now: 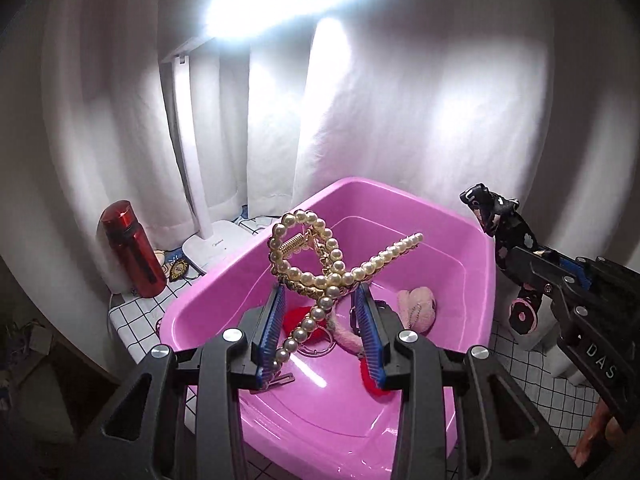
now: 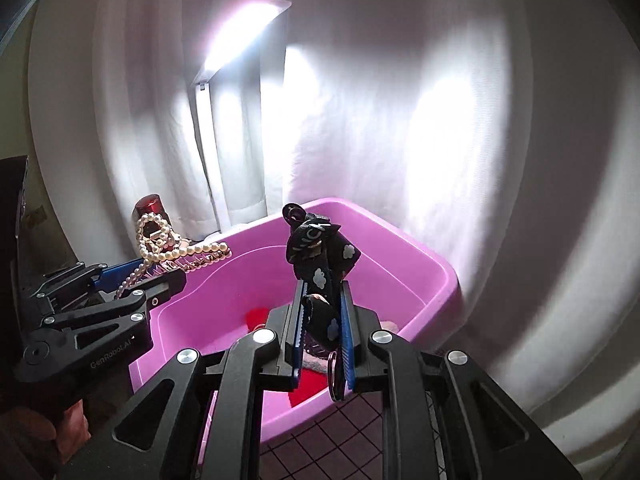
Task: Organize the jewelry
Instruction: 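Carry the pearl clip and strap keychain into the tub with both grippers, then open both grippers to release the clip and keychain into the tub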
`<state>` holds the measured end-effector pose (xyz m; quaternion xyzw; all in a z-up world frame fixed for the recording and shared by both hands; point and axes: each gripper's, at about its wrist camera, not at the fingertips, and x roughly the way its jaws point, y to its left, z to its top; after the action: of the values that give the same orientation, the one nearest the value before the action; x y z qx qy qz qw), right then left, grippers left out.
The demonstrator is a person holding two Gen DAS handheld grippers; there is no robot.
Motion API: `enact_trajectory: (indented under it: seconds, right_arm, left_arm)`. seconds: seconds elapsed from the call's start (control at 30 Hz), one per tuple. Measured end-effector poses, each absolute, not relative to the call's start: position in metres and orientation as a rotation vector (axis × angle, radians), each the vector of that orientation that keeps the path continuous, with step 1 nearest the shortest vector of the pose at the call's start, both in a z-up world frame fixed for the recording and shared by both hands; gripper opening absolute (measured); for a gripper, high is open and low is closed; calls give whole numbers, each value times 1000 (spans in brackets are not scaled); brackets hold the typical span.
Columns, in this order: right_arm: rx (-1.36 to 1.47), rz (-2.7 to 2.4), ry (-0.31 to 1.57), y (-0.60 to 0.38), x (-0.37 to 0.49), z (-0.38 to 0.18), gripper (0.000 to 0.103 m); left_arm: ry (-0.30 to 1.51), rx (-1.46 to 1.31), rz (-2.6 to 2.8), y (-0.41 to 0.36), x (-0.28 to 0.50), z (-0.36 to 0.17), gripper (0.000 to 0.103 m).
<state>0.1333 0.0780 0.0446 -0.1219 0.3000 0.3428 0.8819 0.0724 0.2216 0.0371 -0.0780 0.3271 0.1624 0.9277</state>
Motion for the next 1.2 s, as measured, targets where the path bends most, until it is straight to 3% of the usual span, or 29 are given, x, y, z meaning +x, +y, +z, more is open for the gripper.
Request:
enact_trajectory:
  seconds: [0.6,0.7,0.77,0.8,0.87,0.9,1.2]
  right_arm:
    - [-267,627,857,134,184,-20,15]
    - [-283,603,872,135,186,-24,36]
    - [-291,590,842,135,183,-22,60]
    - [-296,582,829,134,182,-20,60]
    - [-299,578,821,133,181,-18,60]
    - [-298,577,819,133,181,-17,60]
    - [-284,567,806,124,174,-15,60]
  left_arm:
    - [824,-196,362,253,108,-11,36]
    - [837,-208,369,256,110,-13,37]
    - [827,-207,381,259,109,-13,46]
    - [815,-202,385,259,107,-11,50]
    - [798,-192,403,260,105,-6,85]
    - [781,-193,411,261,103,-3,89]
    - [812,-234,451,272,97,-1,91]
